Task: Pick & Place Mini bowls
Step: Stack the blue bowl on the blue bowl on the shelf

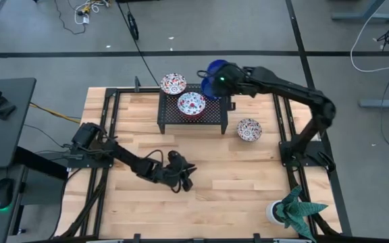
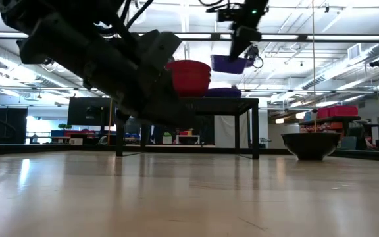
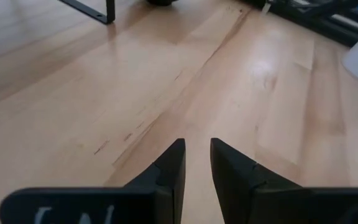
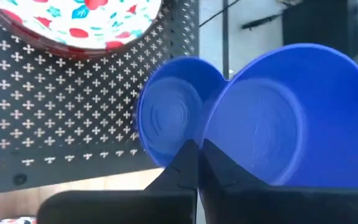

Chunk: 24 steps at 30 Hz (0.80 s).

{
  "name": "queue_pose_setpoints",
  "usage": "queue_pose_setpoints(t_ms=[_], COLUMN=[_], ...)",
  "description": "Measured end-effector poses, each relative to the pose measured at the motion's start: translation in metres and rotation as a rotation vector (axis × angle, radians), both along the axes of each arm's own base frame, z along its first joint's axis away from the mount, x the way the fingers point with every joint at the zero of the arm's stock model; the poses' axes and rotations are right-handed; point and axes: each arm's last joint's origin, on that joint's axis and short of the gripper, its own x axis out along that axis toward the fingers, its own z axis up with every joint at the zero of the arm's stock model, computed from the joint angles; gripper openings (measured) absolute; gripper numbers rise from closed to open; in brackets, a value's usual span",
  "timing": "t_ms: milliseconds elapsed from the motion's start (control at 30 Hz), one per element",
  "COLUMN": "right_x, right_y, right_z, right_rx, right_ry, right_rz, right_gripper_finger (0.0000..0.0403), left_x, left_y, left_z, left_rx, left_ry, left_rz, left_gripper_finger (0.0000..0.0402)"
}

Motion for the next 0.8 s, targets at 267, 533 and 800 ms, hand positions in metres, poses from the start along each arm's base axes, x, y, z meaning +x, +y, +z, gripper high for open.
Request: queue_pose_setpoints(t_ms=[267, 533, 800], right_x=[0.022, 0.019, 0.015], right_y=[-0.015, -0.03, -0.032], right_z=[-0.021, -0.027, -0.032], right_rx=[0.07, 0.169, 0.238], right_ry=[0.087, 0.053, 0.054], right_rz=[0.098, 0.093, 0.094], right_gripper_finger=[0.0, 0.0, 0.0002], left_x=[0.0, 0.0, 0.0], left_y=[-0.003, -0.003, -0.003], left_z=[0.001, 0.001, 0.001], left_rx=[-0.009, -0.012, -0.009], left_ry=[-0.012, -0.02, -0.022], left_rz=[-0.004, -0.004, 0.002], left_gripper_finger=[0.0078, 0.0078, 0.0078])
